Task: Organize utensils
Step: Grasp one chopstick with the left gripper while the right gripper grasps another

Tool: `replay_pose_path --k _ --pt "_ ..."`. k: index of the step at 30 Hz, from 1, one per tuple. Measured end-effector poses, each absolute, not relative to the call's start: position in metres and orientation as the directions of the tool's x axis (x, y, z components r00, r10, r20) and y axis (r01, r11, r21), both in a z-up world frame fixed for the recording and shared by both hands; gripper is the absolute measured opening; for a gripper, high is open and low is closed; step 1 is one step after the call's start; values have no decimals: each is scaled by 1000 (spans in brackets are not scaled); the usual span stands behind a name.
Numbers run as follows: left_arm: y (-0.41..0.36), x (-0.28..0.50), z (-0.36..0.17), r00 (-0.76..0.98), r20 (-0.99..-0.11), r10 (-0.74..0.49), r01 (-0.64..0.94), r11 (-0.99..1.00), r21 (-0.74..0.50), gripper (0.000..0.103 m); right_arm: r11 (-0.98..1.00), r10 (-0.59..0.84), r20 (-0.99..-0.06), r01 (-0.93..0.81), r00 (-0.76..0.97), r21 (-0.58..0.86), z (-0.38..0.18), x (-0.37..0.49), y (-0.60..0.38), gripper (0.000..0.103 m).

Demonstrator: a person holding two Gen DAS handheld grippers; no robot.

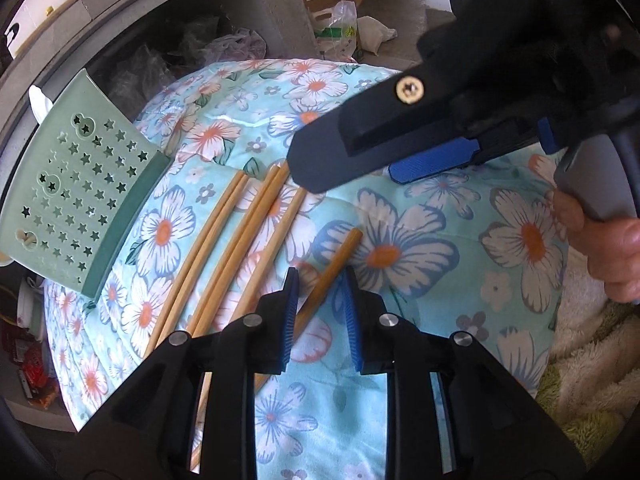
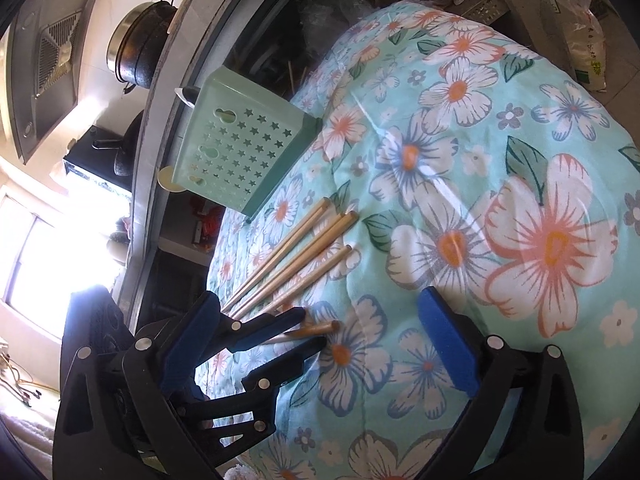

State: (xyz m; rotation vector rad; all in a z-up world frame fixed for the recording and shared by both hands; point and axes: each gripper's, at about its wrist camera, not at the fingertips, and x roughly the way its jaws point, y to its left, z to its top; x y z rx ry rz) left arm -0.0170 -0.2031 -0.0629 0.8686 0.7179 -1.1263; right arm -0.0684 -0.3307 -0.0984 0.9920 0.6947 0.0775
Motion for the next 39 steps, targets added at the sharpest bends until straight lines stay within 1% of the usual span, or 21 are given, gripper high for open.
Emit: replay_pose_path --k 13,23,28,31,34,37,39 --pt "-203 -16 -64 281 -844 -457 958 191 215 20 586 349 -532 264 772 766 -99 -64 -326 97" --pt "-190 -29 -50 332 -816 -473 942 205 265 15 552 345 -509 268 789 790 -100 -69 -333 97" --pt "-177 -24 -36 362 -801 -478 929 255 268 5 474 380 -465 263 800 840 -102 -72 -345 97" --pt "-167 -20 -23 384 -780 -494 917 304 259 5 401 400 -420 256 815 880 -104 -77 -354 97" --pt "-157 -17 -10 413 -752 -513 901 349 256 5 371 400 -396 249 827 894 -101 -81 -354 96" --pt "-149 -12 3 442 -723 -531 883 397 250 5 357 433 -358 208 827 911 -95 -78 -344 91" --pt "-144 -8 11 465 -700 -542 869 430 244 5 349 460 -341 185 820 918 -92 -71 -336 85"
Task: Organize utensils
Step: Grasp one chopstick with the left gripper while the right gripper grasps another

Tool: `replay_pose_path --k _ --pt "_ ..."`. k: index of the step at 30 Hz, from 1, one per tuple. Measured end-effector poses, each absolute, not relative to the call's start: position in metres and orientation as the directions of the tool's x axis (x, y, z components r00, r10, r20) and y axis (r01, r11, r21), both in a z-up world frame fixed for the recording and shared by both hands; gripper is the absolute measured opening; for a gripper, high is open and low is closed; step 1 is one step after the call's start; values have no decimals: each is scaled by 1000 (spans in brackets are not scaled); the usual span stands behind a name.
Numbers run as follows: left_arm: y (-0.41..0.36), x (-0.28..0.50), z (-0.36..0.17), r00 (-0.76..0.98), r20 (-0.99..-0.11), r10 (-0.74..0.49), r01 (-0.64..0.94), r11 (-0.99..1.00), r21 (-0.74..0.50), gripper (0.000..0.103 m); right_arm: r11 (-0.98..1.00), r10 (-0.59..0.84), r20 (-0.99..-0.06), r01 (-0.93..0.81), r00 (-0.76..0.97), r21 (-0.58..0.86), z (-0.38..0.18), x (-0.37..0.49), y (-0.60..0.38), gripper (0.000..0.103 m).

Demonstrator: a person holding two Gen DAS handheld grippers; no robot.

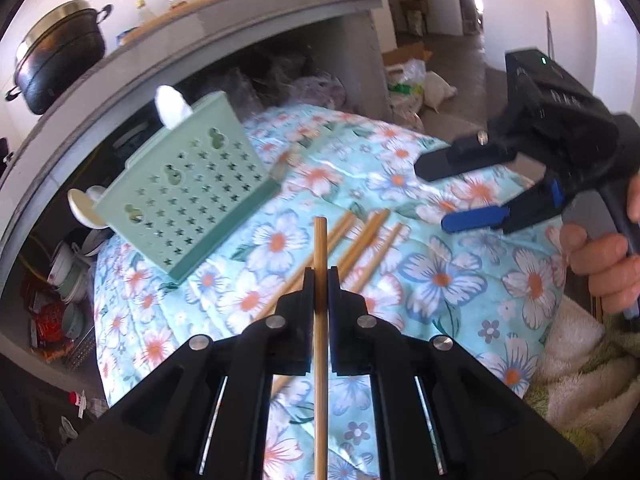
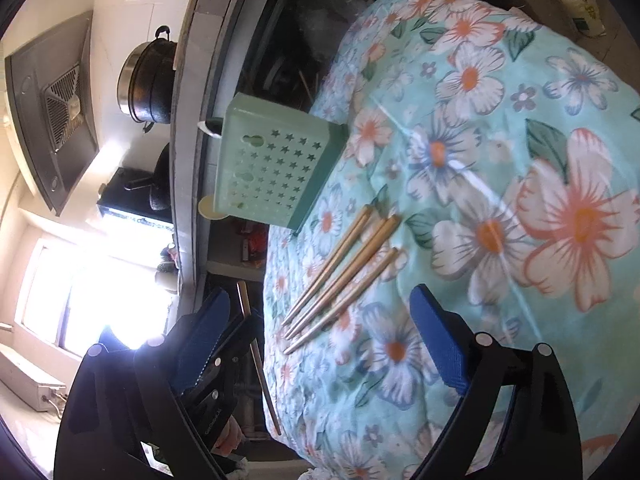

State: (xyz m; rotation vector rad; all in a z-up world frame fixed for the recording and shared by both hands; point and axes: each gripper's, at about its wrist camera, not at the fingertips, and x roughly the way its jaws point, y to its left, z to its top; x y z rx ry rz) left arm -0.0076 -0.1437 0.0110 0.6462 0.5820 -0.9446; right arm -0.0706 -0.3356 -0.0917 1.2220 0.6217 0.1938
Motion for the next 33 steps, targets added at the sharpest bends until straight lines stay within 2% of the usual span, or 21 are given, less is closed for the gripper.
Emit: replay_pose_path --k 4,6,11,15,21,33 --pt "-133 1 30 518 -645 -562 833 501 234 5 317 503 -341 197 794 928 -95 -55 -322 74" --pt "-129 7 38 538 -619 -573 817 535 215 5 281 519 -343 222 783 934 -101 -50 -319 65" --pt "-116 21 59 572 -562 -598 777 615 136 5 256 508 -403 313 762 915 -116 -35 -315 50" --pt "-107 34 69 565 -543 -621 759 649 47 5 228 478 -438 375 761 899 -128 -27 -317 33" --pt "-101 43 70 553 -543 -631 746 666 -15 5 186 448 -457 420 768 888 -141 -29 -318 10" --pt "-96 46 68 545 -553 -630 735 676 -47 5 221 403 -422 361 812 906 -123 -46 -324 9"
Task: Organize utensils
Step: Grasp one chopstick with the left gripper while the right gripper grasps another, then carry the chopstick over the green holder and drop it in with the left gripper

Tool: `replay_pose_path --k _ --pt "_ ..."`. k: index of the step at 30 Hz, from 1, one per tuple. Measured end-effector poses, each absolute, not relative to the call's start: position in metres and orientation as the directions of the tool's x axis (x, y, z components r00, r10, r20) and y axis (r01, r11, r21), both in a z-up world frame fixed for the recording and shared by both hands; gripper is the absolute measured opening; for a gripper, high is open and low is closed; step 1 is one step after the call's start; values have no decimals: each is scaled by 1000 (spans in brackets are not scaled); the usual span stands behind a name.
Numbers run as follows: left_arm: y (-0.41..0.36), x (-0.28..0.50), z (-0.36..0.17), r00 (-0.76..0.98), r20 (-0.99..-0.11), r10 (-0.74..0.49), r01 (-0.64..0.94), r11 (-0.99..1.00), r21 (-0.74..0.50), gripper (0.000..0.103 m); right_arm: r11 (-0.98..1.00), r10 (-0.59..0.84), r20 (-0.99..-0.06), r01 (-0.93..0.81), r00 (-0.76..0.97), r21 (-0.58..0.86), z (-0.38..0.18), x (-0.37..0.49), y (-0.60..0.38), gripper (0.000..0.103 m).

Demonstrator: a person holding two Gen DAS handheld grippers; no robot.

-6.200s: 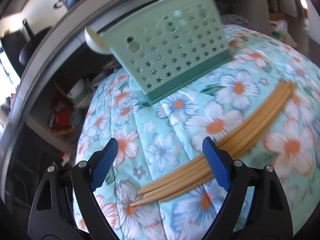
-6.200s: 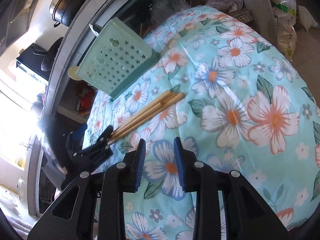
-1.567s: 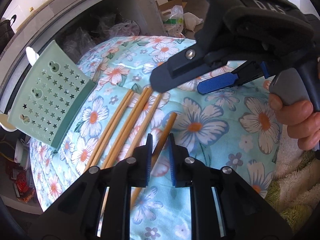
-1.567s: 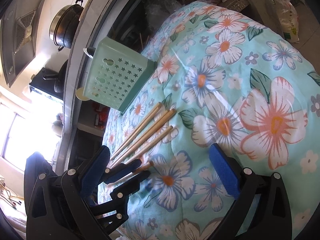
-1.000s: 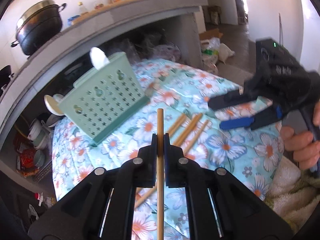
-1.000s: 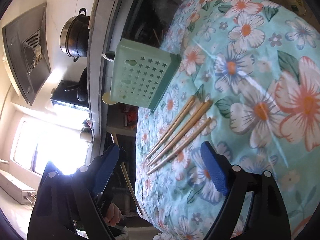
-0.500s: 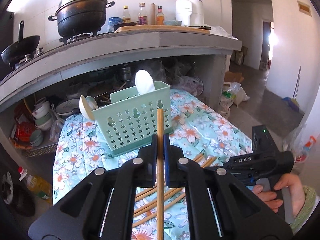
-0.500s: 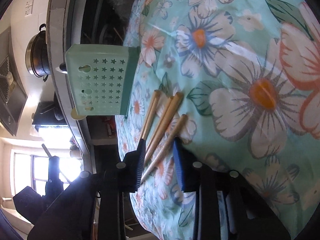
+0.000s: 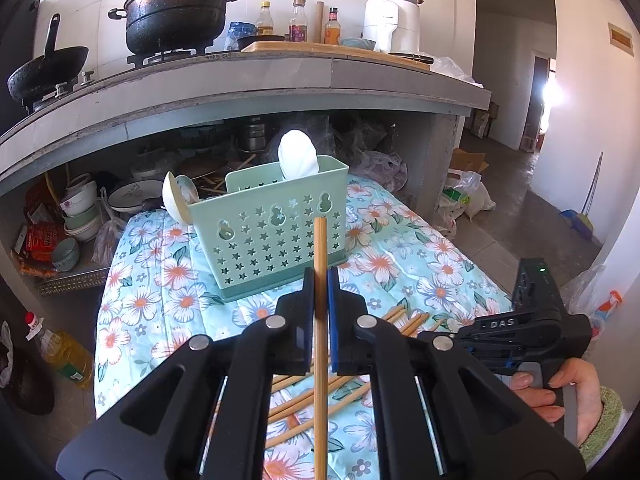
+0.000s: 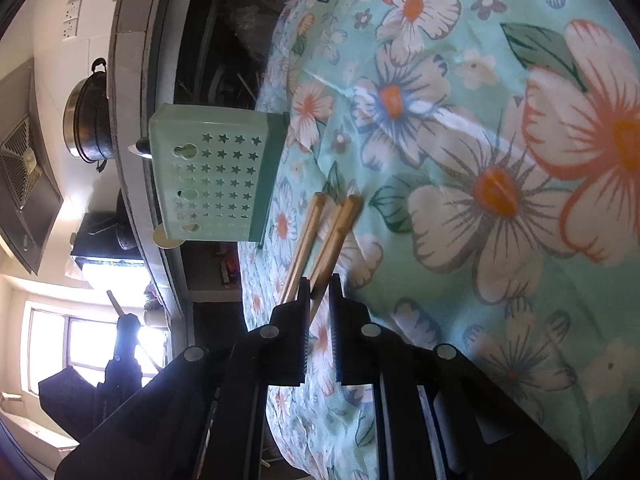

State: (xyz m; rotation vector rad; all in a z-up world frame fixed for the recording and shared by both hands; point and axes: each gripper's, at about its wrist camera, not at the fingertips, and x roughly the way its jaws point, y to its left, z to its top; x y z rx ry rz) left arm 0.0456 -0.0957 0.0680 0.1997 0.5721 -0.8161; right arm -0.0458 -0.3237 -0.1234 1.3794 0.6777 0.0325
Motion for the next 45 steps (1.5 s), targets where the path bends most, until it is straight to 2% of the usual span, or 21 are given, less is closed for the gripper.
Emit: replay_pose_path --k 11,17,32,45 --pt "-92 54 73 529 -563 -635 721 686 -97 5 472 238 -382 237 893 849 -42 -80 -332 7" --pt "-90 55 80 519 -557 -649 716 686 -132 5 562 187 -371 211 910 800 -16 -88 -331 6" --pt "-83 69 87 478 -552 -683 686 683 -251 5 601 164 -362 198 918 774 -7 -91 -329 6" --pt "-81 69 90 494 -536 -685 674 691 -261 5 597 166 -358 195 919 778 -6 -94 -330 6"
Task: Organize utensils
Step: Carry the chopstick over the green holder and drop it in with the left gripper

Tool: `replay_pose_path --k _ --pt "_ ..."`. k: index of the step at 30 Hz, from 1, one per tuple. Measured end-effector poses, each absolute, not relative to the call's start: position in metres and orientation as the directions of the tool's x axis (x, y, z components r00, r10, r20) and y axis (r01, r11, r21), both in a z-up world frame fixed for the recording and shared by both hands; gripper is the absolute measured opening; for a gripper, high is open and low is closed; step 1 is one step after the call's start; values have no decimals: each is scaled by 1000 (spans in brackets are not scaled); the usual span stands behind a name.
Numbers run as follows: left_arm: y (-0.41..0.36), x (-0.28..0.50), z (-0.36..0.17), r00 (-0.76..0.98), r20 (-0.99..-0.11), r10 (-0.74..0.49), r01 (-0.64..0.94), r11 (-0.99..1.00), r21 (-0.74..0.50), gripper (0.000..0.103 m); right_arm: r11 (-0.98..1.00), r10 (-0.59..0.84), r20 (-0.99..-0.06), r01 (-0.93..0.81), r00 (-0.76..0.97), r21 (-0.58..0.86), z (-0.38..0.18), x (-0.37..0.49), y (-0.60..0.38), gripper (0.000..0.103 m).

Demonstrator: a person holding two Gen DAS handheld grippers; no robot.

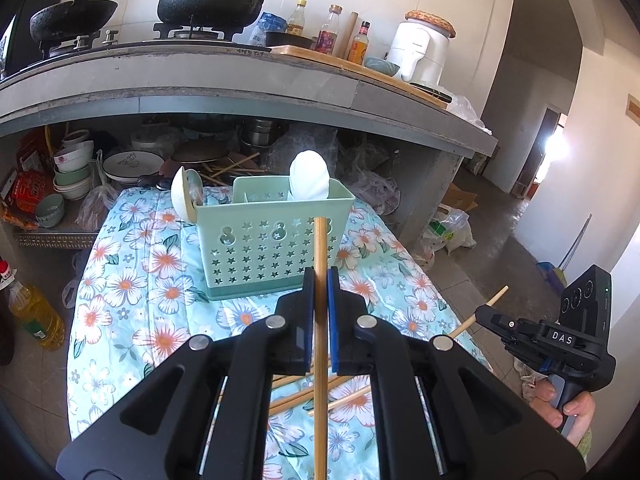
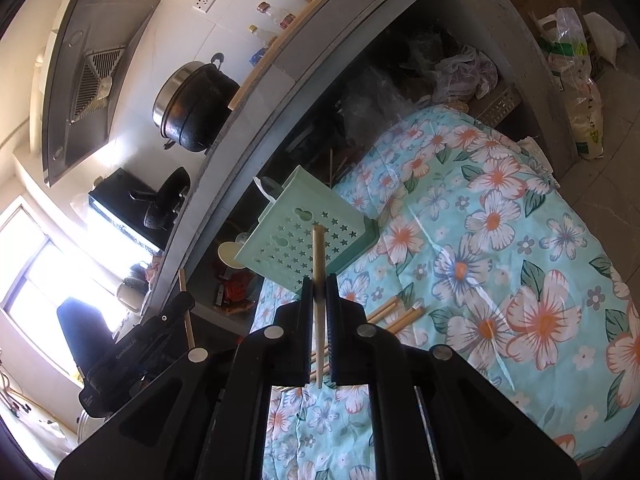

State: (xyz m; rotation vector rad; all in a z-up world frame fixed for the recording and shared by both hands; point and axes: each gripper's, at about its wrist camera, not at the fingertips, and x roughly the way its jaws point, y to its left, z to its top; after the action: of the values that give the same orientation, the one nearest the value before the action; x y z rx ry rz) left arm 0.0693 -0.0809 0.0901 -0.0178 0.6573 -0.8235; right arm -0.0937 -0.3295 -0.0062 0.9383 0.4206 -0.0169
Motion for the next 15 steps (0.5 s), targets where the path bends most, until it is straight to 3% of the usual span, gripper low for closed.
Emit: replay_pose_path --k 8,15 --pt "-81 69 90 497 -533 -685 674 692 -260 5 602 167 -354 189 920 776 -4 -94 -329 6" --pt "-77 77 112 534 -481 -695 678 692 -248 5 619 170 -342 170 924 766 4 -92 -329 6"
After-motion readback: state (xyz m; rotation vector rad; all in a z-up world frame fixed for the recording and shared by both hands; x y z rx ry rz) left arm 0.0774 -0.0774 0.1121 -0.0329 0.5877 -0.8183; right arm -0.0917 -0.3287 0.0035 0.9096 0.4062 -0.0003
